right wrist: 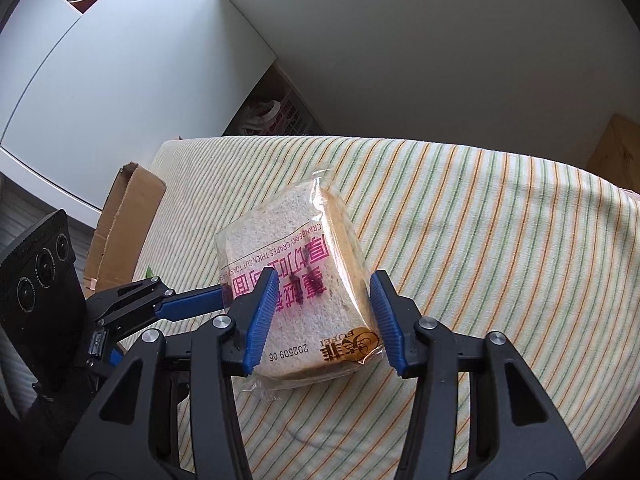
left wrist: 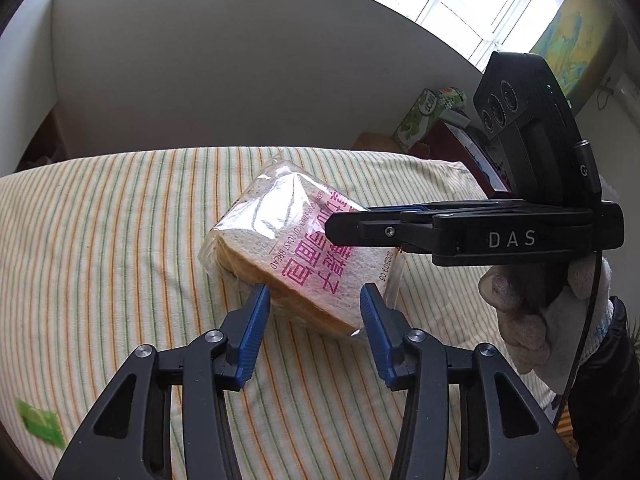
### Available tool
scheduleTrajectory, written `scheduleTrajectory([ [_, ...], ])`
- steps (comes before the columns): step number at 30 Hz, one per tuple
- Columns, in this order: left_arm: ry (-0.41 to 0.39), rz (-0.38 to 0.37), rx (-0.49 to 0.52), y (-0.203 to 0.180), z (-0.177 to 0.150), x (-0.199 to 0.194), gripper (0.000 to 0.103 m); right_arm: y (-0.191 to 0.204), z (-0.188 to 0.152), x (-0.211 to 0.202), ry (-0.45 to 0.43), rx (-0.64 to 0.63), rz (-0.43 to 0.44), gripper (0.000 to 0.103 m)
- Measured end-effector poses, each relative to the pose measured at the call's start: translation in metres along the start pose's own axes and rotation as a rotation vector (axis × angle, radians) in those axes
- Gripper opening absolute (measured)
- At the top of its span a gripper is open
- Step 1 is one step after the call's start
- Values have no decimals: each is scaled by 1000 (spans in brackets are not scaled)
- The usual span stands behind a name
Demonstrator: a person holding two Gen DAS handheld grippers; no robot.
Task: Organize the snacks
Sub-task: 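Close the right gripper on the bagged sliced bread, then carry the bread into the box and open the right gripper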
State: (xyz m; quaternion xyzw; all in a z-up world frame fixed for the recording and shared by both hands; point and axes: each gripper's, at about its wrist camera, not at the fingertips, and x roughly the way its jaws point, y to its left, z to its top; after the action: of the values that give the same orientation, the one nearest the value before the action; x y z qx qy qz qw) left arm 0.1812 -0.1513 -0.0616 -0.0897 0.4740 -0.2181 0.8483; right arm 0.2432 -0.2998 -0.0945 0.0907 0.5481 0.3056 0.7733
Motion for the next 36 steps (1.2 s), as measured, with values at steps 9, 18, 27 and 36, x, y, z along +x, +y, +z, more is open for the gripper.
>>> scheduleTrajectory([
  [9, 10, 31, 53, -5, -15, -12, 41, 28, -29, 1, 41, -7, -6, 50],
  [18, 7, 37, 73, -3, -44, -44, 41, 62, -55, 9, 75, -6, 14, 50],
  [27, -34, 50, 66, 5, -59, -78, 41, 105, -64, 7, 64, -41, 17, 50],
  [36, -88, 55, 46, 17, -73, -113, 41, 146, -61, 5, 64, -84, 22, 50],
])
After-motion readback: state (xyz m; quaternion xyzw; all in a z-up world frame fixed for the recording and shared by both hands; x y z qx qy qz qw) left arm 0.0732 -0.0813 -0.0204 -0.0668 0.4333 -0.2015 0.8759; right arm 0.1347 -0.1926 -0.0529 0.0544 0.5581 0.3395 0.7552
